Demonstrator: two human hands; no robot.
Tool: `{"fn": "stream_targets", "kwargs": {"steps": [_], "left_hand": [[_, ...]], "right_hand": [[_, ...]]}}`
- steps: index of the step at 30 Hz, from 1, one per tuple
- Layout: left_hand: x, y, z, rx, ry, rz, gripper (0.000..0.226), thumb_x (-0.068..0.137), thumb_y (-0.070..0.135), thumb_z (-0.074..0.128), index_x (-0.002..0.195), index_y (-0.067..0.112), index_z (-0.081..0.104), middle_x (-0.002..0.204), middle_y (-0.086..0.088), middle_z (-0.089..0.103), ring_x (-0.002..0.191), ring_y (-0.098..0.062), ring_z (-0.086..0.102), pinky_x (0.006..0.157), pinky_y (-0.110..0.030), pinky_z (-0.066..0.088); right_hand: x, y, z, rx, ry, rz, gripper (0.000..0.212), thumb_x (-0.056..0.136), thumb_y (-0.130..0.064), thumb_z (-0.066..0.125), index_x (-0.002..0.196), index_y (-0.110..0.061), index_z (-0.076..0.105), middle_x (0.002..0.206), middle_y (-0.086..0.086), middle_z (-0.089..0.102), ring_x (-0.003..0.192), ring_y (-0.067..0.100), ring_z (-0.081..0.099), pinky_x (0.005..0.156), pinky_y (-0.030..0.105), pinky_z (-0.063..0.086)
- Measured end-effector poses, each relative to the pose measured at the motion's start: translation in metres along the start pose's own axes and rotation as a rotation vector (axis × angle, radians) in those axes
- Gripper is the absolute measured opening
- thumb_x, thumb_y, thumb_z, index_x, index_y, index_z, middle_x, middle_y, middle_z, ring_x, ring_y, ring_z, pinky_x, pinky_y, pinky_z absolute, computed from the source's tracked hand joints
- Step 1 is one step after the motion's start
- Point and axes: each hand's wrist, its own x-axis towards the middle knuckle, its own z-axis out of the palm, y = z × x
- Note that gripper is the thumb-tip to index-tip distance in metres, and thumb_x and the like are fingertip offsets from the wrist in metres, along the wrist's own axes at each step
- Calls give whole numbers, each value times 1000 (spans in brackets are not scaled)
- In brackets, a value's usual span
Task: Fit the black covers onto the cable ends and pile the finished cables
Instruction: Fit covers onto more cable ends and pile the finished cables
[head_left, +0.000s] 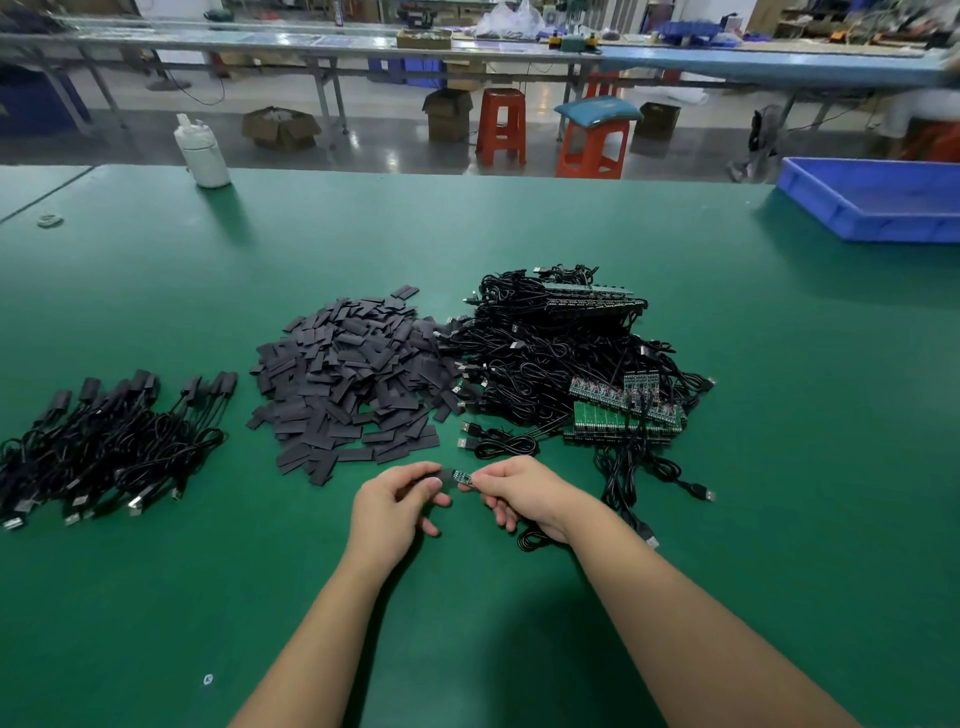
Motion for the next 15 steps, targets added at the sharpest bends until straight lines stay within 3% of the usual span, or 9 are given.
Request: {"fn": "stream_targets", "kwargs": {"steps": [5,15], "left_hand": [[0,-5,2,16,33,9,18,91,6,68,100,20,73,74,-6,73,45,-20,61,50,-22,51],[-3,-4,4,3,31,12,21,90,2,68,92,22,74,73,-7,72,50,-18,62,53,-27,54]], "right_hand": [[2,2,-4,48,-11,29,23,102,-21,56,114,-9,72,58,-8,53,47,7,46,42,21,38],[0,3,-6,81,-30,31,27,103,-22,53,103,-10,77,57,-8,49,47,7,42,41,21,34]]}}
